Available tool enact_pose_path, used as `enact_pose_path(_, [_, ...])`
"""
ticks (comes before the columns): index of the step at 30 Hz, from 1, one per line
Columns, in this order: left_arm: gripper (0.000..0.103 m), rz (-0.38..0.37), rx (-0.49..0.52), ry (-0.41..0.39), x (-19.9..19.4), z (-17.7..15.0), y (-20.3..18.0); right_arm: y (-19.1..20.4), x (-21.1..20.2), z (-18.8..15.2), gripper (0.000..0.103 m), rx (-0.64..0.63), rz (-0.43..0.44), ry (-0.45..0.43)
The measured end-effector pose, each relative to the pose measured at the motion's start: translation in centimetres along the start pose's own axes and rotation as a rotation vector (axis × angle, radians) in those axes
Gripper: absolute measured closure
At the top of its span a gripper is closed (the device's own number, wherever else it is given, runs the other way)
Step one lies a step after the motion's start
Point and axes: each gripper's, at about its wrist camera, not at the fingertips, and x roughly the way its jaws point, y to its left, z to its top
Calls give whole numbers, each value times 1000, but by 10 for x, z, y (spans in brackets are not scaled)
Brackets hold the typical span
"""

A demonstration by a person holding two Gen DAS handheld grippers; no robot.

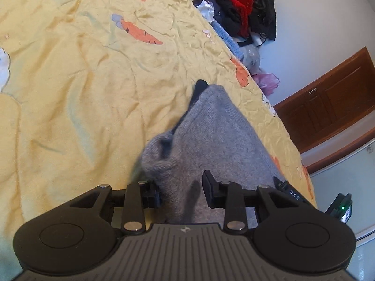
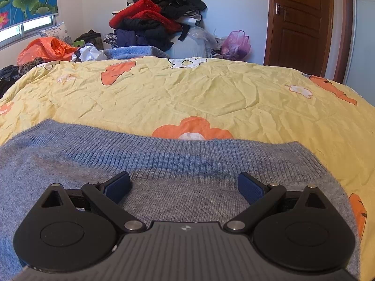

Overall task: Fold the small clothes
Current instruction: 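Grasp the side of the folded sweater with both tools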

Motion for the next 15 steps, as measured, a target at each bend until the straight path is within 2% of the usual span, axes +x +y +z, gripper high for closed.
enact_pose_path(4, [70,-22,-49,-22,1,0,7,0,0,-1,5,4,4,-1])
enact_pose_path(5, [89,6,-24,-32,1,-2,5,0,0,-1,5,5,6,-1])
enact_pose_path(6, [97,39,12,-32,2,-3,1,0,0,-1,5,6,7,-1])
enact_pose_path(12, [97,93,207,-88,-1,-14,-23,0,0,-1,4,0,3,3])
enact_pose_path(15, [98,92,403,-140,-10,-25,-48,7,4,4,3,-39,-16,31])
